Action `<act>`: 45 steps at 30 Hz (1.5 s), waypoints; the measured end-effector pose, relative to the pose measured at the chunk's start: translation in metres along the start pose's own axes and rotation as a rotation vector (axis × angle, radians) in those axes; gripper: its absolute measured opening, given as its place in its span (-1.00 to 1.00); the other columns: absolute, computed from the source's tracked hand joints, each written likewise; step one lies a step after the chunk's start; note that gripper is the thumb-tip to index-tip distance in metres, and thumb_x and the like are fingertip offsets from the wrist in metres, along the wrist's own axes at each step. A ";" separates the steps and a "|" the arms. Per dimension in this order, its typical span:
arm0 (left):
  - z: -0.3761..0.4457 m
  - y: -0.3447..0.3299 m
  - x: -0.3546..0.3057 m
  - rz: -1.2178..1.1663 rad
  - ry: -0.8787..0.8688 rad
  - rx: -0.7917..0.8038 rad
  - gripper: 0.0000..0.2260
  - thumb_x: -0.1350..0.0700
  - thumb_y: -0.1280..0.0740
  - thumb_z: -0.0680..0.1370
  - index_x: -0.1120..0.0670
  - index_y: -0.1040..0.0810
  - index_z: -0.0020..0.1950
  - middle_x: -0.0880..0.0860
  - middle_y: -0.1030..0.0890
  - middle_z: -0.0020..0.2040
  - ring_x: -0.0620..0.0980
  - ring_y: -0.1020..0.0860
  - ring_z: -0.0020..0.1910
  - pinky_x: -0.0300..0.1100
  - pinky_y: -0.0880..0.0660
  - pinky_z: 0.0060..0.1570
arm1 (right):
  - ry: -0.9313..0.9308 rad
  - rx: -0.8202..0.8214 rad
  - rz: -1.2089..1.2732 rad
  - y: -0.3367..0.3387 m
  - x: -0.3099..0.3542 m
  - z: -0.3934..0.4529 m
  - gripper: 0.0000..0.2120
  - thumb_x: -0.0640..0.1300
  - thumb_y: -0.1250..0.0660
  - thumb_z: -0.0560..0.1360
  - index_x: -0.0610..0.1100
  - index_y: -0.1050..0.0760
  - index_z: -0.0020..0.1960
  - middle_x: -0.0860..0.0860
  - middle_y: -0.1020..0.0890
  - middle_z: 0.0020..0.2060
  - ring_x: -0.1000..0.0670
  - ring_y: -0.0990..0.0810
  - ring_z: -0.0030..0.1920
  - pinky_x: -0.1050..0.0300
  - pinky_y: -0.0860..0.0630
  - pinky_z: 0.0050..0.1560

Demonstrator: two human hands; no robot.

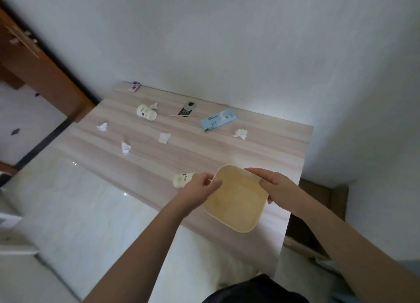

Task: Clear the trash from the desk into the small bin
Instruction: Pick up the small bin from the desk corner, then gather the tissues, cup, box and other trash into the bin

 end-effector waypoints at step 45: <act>-0.093 0.221 0.221 -0.592 -0.050 -0.065 -0.53 0.00 -0.34 0.47 -0.12 -0.48 0.39 0.41 -0.47 0.19 0.15 -0.49 -0.04 0.08 -0.44 -0.06 | -0.265 -0.357 0.307 -0.224 0.037 0.079 -0.75 -0.03 -0.24 0.59 0.00 -0.48 0.25 0.02 -0.63 0.04 -0.01 -0.61 0.04 0.04 -0.55 0.02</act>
Point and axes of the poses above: each hand's wrist, its own z-axis towards the middle knuckle, its own y-axis out of the back of the hand, x = y × z, the point moved 4 cm from there along z, towards the middle knuckle
